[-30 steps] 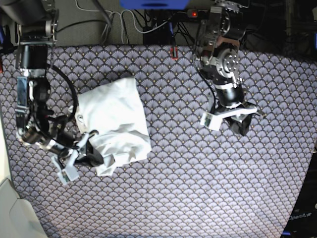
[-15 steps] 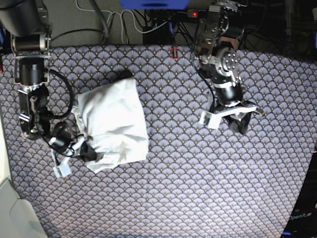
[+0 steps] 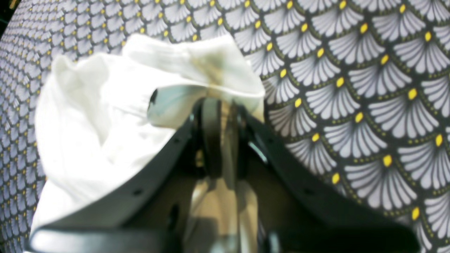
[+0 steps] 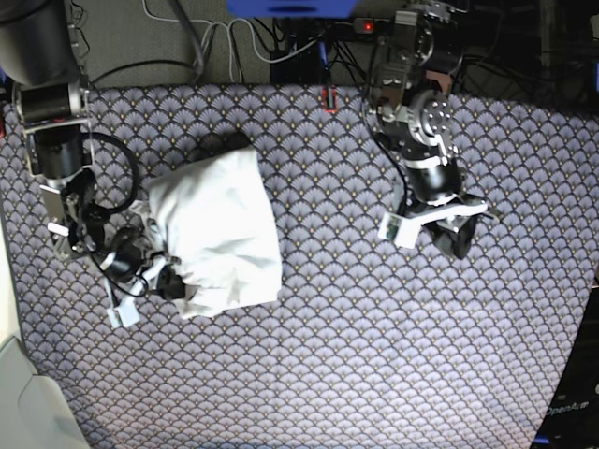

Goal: Fold the T-shirt properly

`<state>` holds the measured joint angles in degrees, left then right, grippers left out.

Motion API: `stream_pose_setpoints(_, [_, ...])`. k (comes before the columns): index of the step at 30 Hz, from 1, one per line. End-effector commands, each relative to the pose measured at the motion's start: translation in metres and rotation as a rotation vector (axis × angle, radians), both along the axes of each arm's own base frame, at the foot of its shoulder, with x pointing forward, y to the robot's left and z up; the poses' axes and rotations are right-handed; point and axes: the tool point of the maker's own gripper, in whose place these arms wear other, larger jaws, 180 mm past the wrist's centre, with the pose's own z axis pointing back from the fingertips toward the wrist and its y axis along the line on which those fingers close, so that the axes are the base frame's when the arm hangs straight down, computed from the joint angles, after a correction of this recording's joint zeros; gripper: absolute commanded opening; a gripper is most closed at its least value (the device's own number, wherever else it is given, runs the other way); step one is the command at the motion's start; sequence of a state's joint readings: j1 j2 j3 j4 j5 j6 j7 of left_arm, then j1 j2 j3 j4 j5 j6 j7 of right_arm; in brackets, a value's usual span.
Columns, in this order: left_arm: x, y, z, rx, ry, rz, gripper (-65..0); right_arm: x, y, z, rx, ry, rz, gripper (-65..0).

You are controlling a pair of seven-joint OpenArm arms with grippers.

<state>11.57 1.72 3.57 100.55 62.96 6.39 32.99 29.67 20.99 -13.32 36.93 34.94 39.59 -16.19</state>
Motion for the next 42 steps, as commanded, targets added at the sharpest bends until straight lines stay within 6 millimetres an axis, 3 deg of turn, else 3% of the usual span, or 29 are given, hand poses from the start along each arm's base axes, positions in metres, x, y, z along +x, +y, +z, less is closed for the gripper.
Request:
stream_pose_setpoints(1, [0.005, 0.0, 0.016, 0.01, -0.057, -0.001, -51.7, 0.013, -0.002, 0.018, 0.008, -0.046, -0.001, -60.3])
stream_pose_setpoints(4, [0.007, 0.0, 0.018, 0.01, -0.063, -0.001, -51.7, 0.014, -0.004, 0.019, -0.004, -0.046, 0.003, -60.4])
stream_pose_setpoints(11, [0.018, 0.001, 0.058, -0.061, -0.183, -0.004, -51.7, 0.019, -0.037, 0.071, -0.148, -0.14, 0.061, -60.6])
stream_pose_setpoints(15, [0.018, 0.001, 0.069, -0.125, -0.216, -0.014, -51.9, 0.006, -0.058, 0.085, -0.176, -0.161, 0.028, -60.6])
stream_pose_setpoints(19, [0.016, -0.001, 0.062, -0.168, -0.202, -0.018, -51.9, -0.022, -0.067, 0.092, -0.233, -0.164, 0.032, -60.6])
stream_pose_setpoints(24, [0.005, -0.005, 0.038, -0.262, -0.142, -0.022, -51.9, -0.072, -0.065, 0.085, -0.302, -0.158, 0.08, -60.6])
stream_pose_setpoints(29, [-0.011, -0.004, 0.01, -0.351, -0.059, -0.033, -51.9, -0.117, -0.075, 0.084, -0.343, -0.149, 0.067, -60.7])
stream_pose_setpoints(36, [-0.043, 0.006, -0.028, -0.419, 0.066, -0.039, -52.0, -0.176, -0.107, 0.081, -0.385, -0.101, -0.032, -60.7])
stream_pose_setpoints(42, [-0.06, 0.028, -0.038, -0.463, 0.111, -0.012, -52.0, -0.223, -0.123, 0.063, -0.512, -0.014, -0.103, -60.7])
